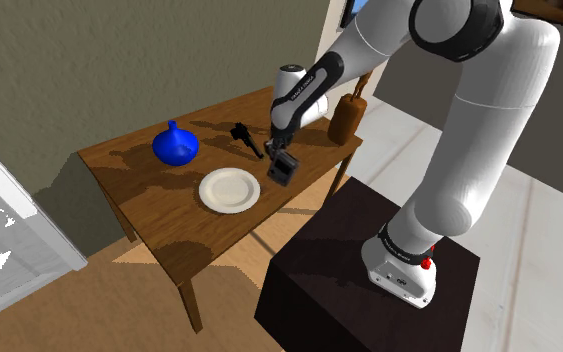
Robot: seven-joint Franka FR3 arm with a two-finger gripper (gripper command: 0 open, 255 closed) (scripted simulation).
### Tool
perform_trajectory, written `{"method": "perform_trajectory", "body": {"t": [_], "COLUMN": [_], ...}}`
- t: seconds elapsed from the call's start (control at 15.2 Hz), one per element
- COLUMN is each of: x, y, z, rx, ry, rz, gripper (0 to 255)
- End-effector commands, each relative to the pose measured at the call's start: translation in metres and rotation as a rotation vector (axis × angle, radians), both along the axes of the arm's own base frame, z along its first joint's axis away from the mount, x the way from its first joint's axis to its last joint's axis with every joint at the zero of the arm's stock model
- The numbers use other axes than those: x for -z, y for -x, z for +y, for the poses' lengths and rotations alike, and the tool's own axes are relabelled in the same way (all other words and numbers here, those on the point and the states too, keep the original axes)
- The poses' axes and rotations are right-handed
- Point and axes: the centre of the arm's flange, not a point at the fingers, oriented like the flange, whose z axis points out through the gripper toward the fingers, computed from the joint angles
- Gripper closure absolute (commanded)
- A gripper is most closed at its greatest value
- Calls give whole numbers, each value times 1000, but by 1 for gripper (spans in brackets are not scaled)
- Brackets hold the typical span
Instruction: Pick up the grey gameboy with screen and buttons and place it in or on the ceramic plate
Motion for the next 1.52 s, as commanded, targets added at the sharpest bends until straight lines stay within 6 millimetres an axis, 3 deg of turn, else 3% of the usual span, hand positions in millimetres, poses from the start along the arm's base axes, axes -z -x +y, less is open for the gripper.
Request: {"method": "perform_trajectory", "body": {"t": [0.0,0.13,1.19,1.45], "x": [-11,-19,-62,-41], "y": [0,0,-139,-139], "z": [-1,-1,150,150], "rx": [0,0,0,0], "ry": [0,0,0,0], "rz": [0,0,0,0], "gripper": [255,255,255,255]}}
